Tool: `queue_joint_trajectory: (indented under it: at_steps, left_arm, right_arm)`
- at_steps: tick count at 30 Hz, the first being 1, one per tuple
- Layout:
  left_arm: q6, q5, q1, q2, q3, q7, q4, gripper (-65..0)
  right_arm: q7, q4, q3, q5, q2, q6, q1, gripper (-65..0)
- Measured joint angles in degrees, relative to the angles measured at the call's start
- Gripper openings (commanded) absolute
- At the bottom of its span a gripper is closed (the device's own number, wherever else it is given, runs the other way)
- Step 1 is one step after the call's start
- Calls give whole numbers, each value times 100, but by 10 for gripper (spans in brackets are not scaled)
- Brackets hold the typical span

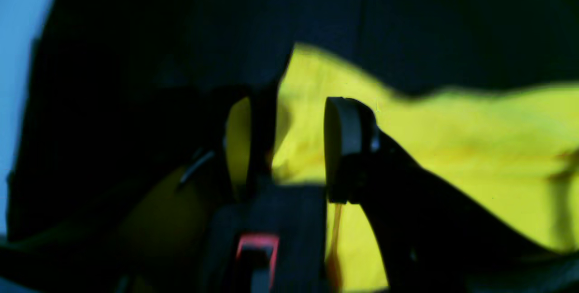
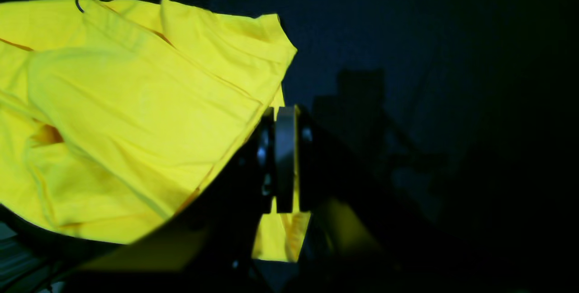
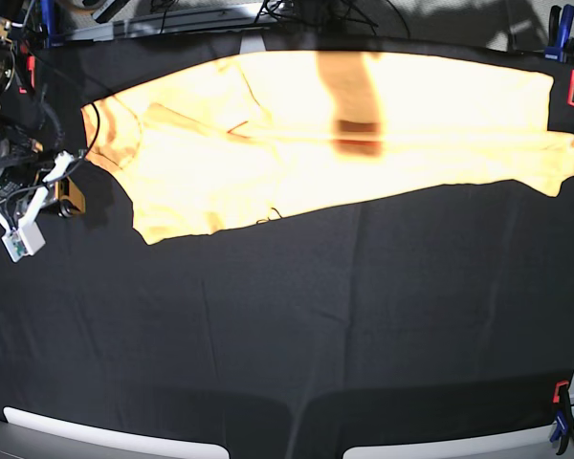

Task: Layout the t-shirt on the table in an organized manner, then fold the t-shirt properly
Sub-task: 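Grasp the opposite shirt side edge with the left gripper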

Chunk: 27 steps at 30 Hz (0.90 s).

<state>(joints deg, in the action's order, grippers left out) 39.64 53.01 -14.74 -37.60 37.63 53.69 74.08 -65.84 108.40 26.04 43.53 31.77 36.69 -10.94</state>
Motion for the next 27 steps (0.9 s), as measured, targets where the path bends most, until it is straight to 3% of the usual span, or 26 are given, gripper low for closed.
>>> queue_joint_trajectory:
  at_steps: [3,6,12,20,27]
  left_arm:
    - [2,-15,-7,175,-7,39,-59,-407]
    - [2,157,-2,273,-92,503,-101,-407]
    - [4,767,0,439,-929,822,-210,-407]
    - [2,852,2,326,-1257,743,-203,-407]
    - [-11,1220,7,-70,-1163,846,-205,-406]
  right_arm:
    - [0,0,0,-2,4,0,0,-650]
    - [0,0,0,-2,0,0,0,-650]
    - [0,0,0,-2,2,0,0,-650]
    - [0,0,0,-2,2,0,0,-650]
    - [0,0,0,-2,2,0,0,-650]
